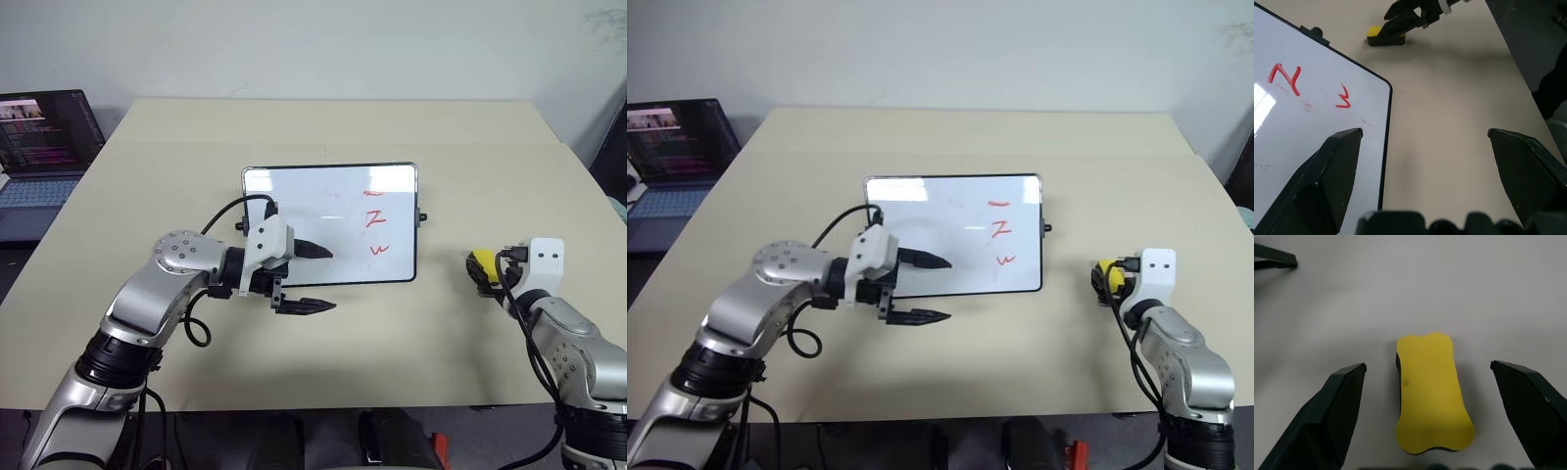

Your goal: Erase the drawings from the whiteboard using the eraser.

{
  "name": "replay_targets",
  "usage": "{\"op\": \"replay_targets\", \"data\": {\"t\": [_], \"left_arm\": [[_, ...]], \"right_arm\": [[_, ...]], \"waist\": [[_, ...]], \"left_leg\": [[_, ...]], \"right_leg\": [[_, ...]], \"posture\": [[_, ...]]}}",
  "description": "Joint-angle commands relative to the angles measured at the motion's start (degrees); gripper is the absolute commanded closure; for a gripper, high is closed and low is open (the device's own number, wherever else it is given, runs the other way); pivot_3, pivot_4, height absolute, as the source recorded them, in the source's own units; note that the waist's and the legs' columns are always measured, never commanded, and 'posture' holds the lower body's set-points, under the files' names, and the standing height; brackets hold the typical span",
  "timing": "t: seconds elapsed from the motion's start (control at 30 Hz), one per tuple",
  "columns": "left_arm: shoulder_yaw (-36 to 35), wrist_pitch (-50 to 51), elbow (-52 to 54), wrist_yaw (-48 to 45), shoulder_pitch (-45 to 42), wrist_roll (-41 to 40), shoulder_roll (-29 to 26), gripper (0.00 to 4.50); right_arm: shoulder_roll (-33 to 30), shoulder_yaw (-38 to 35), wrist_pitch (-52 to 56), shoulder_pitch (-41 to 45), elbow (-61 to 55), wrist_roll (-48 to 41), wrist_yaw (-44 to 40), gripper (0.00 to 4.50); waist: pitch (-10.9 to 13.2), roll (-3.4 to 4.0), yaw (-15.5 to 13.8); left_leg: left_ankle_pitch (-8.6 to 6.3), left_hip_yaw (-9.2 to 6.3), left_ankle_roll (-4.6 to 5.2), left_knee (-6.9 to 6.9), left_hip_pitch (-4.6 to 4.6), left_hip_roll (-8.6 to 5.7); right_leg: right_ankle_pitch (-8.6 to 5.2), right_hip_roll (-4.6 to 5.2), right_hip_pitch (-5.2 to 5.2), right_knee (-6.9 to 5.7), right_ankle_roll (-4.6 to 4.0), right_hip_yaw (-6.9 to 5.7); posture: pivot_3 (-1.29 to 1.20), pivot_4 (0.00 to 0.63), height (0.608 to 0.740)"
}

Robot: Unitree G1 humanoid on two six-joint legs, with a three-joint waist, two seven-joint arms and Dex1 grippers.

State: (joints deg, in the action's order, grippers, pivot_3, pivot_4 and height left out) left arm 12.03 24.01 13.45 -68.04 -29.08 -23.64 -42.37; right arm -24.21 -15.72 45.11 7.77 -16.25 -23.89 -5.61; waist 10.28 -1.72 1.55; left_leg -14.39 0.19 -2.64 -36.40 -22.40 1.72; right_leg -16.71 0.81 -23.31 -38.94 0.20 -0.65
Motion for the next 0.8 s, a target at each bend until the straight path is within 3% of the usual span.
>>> {"op": "replay_targets", "data": {"t": [0.03,0.8], "left_arm": [[-1.5,0.0,2.3,0.4,0.2,-0.4,0.0,0.00],[-2.0,-0.3,2.4,1.5,0.2,-0.3,1.1,0.00]], "right_arm": [[-0.1,-0.8,-1.8,1.2,0.2,0.7,-1.0,0.04],[0.5,-1.2,-4.6,2.9,5.3,2.4,-3.3,0.04]], "waist": [[0.0,0.00,0.0],[0.0,0.00,0.0]], "left_leg": [[0.00,0.00,0.00,0.00,0.00,0.00],[0.00,-0.01,0.00,-0.17,-0.03,0.00]], "right_leg": [[0.00,0.00,0.00,0.00,0.00,0.00],[0.17,0.00,0.00,-0.08,-0.27,-0.01]], "posture": [[0.00,0.150,0.740],[0.00,0.150,0.740]]}}
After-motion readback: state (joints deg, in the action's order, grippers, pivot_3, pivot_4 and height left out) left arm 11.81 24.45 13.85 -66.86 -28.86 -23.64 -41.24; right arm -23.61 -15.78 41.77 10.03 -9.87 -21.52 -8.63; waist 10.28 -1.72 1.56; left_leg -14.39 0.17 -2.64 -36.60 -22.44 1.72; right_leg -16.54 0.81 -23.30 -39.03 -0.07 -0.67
